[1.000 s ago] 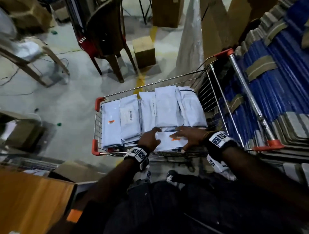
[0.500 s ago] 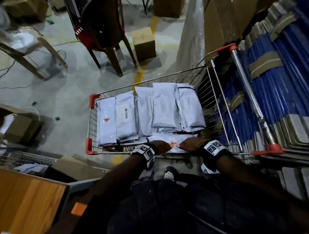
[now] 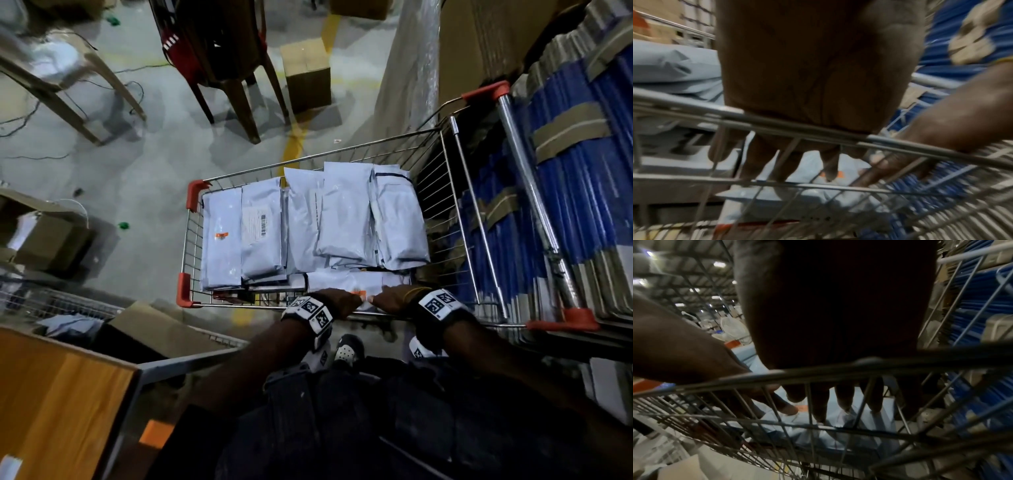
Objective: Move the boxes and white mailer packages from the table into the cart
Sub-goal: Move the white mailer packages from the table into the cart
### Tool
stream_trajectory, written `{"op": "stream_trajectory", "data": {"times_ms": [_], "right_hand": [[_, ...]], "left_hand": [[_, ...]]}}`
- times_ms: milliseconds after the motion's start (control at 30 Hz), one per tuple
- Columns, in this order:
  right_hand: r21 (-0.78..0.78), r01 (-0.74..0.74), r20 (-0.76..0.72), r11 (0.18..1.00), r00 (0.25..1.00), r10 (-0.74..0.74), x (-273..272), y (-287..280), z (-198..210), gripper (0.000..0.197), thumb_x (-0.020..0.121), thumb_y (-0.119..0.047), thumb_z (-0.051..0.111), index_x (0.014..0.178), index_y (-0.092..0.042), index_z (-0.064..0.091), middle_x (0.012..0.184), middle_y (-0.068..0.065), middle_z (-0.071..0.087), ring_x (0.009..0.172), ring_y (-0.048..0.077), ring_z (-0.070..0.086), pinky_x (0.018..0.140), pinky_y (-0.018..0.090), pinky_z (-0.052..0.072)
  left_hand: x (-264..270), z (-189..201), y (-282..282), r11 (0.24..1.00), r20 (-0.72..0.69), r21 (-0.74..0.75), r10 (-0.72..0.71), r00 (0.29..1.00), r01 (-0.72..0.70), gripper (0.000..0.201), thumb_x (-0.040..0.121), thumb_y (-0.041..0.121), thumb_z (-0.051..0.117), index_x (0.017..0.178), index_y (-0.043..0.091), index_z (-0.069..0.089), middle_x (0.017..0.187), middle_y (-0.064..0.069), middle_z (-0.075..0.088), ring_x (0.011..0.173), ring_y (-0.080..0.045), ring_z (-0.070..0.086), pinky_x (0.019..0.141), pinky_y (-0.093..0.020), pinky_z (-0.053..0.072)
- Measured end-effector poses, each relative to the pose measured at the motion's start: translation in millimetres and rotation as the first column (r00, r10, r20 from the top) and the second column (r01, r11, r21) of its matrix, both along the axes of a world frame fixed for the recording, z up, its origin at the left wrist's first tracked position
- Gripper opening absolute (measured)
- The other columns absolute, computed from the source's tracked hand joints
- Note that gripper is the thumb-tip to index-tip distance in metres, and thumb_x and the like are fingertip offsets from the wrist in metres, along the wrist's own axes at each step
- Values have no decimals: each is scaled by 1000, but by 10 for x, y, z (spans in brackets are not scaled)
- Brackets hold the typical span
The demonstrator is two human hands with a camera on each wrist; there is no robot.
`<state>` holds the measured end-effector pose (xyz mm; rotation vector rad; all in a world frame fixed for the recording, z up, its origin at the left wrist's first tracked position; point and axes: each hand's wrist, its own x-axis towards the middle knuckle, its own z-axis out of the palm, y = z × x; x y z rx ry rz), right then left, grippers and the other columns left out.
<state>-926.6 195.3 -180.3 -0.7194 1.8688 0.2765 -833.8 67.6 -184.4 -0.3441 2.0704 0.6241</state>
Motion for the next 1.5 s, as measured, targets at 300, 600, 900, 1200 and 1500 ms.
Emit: {"op": "stream_trajectory", "data": {"times_ms": [300, 600, 900, 1200, 1500], "right_hand": [[-182, 32, -107, 983, 993, -52, 71, -48, 97, 46, 100, -36, 40, 141, -15, 47, 147, 15, 45, 133, 29, 45, 107, 33, 36], [-487, 112, -253, 866, 931, -263, 487, -283, 486, 39, 91, -29, 53, 129, -28, 58, 137, 6, 55, 124, 26, 53, 100, 34, 42], [-706, -106, -242, 701, 965, -98, 1726, -747, 1066, 23, 86, -36, 56, 104, -29, 68, 112, 7, 67, 106, 28, 63, 87, 38, 51], [-751, -341, -254, 565, 939, 230, 3589, -682, 1371, 26, 90, -32, 57, 114, -28, 65, 110, 6, 65, 100, 27, 62, 87, 38, 49], [-791, -484, -199, 374, 782, 591, 5365, -655, 1558, 28, 88, -28, 58, 114, -22, 65, 109, 8, 63, 97, 26, 62, 77, 32, 47]], "left_hand": [[-13, 220, -70, 998, -127, 38, 54, 990, -49, 44, 102, 33, 45, 141, 12, 50, 143, -16, 51, 130, -29, 49, 105, -32, 36], [594, 526, -298, 936, -500, 2, 306, 810, -352, 37, 95, 33, 54, 129, 21, 58, 126, -12, 61, 119, -26, 54, 96, -32, 40], [2139, 1068, -369, 753, -714, 147, 530, 457, -642, 28, 85, 15, 64, 112, 16, 69, 101, -9, 71, 95, -24, 65, 75, -23, 39], [4287, 1136, 88, 394, -701, 210, 699, 143, -895, 25, 89, 20, 61, 113, 21, 65, 86, -6, 68, 78, -22, 64, 67, -33, 49], [6334, 1375, 932, -96, -727, 314, 616, -304, -945, 20, 86, 17, 64, 105, 22, 69, 90, 4, 68, 83, -15, 64, 75, -32, 51]]}}
